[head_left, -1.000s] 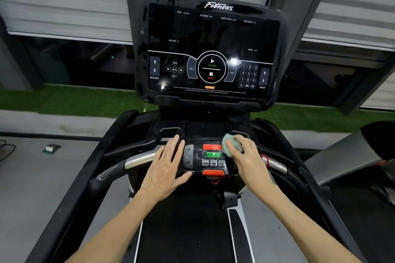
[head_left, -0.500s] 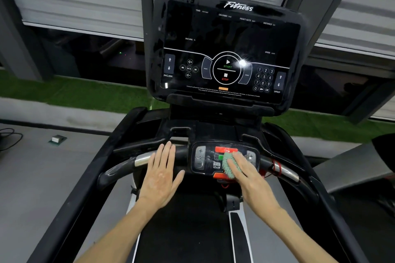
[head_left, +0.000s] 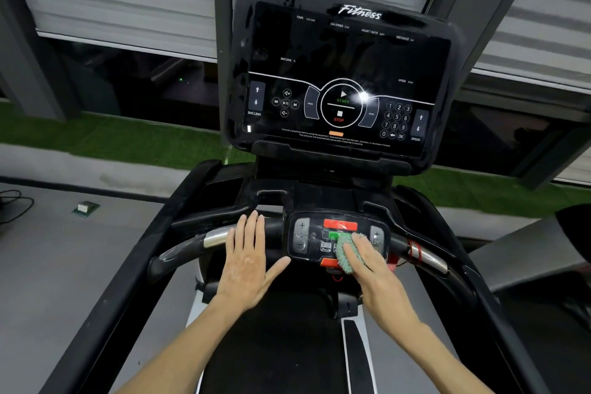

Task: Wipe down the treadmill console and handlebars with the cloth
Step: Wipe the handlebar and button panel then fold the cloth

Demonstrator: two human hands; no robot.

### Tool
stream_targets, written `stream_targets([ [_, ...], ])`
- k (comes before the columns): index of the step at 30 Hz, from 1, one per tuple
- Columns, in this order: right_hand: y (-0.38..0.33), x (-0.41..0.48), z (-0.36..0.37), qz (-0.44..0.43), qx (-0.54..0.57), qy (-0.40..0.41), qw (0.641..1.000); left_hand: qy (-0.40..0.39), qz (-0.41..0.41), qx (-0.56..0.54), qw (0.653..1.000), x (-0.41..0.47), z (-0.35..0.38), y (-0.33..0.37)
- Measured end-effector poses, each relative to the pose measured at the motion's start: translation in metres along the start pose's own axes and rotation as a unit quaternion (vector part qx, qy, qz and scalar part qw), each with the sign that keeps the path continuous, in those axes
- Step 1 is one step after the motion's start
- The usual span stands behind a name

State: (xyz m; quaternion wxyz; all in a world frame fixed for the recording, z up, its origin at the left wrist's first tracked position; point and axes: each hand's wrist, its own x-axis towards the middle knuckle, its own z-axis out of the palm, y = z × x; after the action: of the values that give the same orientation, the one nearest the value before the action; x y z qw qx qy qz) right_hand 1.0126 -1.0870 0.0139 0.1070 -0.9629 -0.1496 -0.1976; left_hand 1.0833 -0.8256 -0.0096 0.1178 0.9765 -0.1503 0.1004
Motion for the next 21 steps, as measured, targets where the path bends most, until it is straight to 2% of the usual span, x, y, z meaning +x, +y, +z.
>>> stream_targets([
  [8,-0.002,0.051,-0.007,0.062,0.028,0.036,0.997,0.001,-0.005,0.004,1.0,-0.001,0.0,0.0],
  [14,-0.018,-0.003,0.01,-0.042,0.014,0.014,0.999,0.004,-0.005,0.004,1.0,-0.001,0.0,0.001],
  [19,-0.007,0.008,0.0,-0.049,0.016,-0.022,0.998,0.004,-0.004,0.001,1.0,0.0,0.001,0.001],
  [21,-0.004,0.028,-0.004,-0.037,0.023,-0.003,0.999,0.004,-0.002,0.0,1.0,-0.001,0.001,0.001],
])
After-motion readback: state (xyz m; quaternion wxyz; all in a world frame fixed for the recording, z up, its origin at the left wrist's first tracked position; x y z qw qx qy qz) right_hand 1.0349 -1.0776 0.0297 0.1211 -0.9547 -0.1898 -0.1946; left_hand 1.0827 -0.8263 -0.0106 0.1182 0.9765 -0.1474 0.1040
